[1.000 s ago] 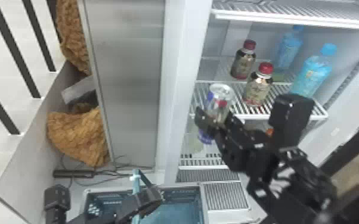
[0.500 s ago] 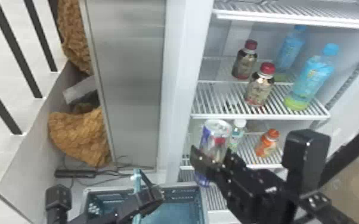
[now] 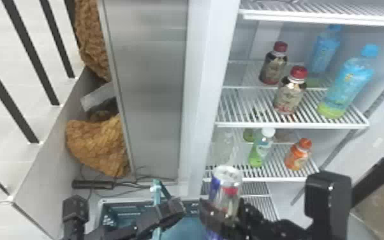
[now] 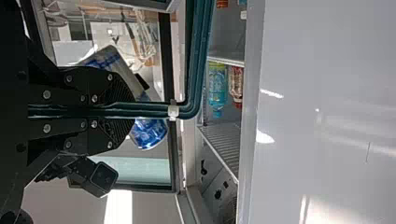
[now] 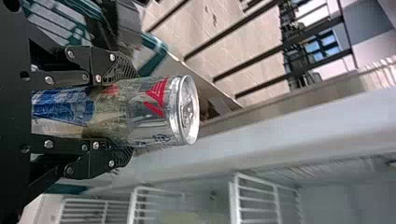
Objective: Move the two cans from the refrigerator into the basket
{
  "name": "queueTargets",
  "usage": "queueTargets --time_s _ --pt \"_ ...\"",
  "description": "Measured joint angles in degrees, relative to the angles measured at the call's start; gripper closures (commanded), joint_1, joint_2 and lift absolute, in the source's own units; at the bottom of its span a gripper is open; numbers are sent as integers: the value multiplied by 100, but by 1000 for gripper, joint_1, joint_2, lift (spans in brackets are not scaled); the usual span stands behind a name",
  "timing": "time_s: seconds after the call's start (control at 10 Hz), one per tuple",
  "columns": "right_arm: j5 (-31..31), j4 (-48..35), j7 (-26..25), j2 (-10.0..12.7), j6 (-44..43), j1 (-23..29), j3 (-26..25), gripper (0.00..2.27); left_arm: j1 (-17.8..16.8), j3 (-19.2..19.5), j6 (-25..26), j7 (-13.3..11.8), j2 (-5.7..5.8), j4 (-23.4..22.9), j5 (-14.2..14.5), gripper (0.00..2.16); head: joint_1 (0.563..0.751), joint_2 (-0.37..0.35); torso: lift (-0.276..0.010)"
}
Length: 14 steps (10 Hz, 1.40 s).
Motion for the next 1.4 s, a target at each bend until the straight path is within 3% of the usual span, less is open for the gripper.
queueTargets --time_s 0.5,0.8,0.9,1.2,1.4 --pt "-28 572 509 4 637 -123 143 1069 19 5 2 -2 -18 -1 11 1191 695 -39 -31" --pt "-5 923 750 -18 677 -383 310 217 13 -7 25 -1 -27 -13 11 1191 695 -9 -31" --pt "14 926 750 -21 677 -395 313 75 23 -5 29 -1 -27 -13 11 1191 695 -10 -31" --pt "237 863 900 1 374 -332 223 107 42 6 37 -3 -26 -13 6 1191 695 -17 -31" --pt "819 632 1042 59 -383 47 -111 107 55 5 52 -1 -27 -14 0 1191 695 -91 -31"
